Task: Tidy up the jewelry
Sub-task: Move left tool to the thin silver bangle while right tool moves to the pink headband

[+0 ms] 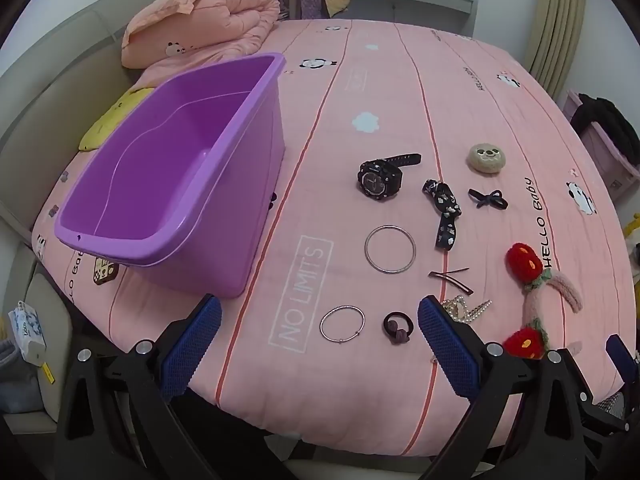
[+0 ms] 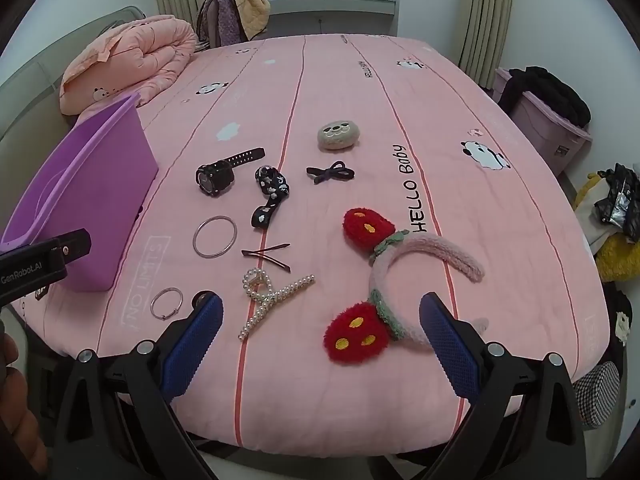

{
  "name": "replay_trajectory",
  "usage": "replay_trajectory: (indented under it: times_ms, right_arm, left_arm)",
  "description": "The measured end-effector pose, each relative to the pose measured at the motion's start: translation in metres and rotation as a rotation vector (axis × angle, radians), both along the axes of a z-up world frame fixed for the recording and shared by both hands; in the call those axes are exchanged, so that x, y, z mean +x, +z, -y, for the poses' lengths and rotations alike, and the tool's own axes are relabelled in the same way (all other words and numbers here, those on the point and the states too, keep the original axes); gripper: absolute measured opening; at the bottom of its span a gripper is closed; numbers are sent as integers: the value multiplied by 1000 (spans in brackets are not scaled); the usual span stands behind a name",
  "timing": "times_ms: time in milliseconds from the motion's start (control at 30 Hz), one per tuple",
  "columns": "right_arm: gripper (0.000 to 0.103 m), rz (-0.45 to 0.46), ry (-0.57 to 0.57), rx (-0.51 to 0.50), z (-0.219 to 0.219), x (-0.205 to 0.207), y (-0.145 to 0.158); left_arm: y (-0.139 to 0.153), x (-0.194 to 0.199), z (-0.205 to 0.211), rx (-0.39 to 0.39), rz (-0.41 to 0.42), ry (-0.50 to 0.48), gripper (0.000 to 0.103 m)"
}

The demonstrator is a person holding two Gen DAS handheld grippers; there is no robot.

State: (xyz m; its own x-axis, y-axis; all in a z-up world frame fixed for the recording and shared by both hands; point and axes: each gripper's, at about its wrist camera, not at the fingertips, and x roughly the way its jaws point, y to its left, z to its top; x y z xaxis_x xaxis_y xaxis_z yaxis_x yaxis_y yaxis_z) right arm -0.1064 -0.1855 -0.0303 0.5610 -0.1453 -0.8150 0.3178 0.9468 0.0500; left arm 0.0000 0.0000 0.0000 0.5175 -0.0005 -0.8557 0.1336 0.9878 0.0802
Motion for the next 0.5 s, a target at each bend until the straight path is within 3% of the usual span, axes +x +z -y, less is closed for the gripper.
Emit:
replay_trajectory:
  times_ms: [500]
  right_arm:
    - [94, 1, 1, 9, 1, 0, 0]
  left_arm:
    - [0, -1, 1, 2, -2, -3, 97]
